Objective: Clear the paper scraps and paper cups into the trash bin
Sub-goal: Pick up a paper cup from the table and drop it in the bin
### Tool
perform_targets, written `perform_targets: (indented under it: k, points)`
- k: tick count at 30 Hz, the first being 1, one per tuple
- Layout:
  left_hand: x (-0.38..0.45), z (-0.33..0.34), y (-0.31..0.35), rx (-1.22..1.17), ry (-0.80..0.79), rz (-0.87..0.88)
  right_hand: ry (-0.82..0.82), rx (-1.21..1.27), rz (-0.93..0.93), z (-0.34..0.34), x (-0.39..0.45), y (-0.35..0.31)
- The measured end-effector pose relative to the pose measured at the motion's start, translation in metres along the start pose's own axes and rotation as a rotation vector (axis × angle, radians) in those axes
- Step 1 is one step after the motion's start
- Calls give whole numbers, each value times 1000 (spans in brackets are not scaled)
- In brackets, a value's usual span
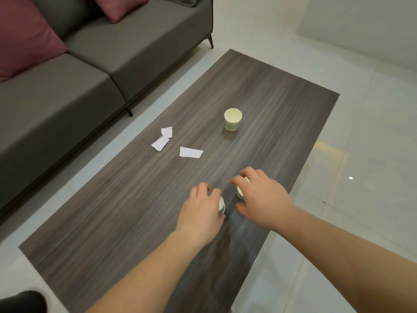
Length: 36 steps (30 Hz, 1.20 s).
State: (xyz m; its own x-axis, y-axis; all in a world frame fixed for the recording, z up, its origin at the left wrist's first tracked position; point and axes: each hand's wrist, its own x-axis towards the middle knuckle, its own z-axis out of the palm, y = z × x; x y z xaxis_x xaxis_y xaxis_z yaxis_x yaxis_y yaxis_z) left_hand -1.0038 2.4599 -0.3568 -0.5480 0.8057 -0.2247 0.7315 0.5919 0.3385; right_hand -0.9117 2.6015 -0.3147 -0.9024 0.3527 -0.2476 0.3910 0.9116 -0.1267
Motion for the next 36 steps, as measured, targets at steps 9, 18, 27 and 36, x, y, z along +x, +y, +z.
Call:
perform_targets:
  k: [9,18,27,36]
  points:
    - [30,20,5,-17,-76,-57,-115,11,-6,32,33,28]
    - [40,40,7,15,-177,-117,-227,22,-32,60,58,44]
    - [56,42,13,63,-276,-173,-325,-68,-41,71,74,49]
    - [61,39,14,49,-319,-215,-385,-114,-117,70,85,54]
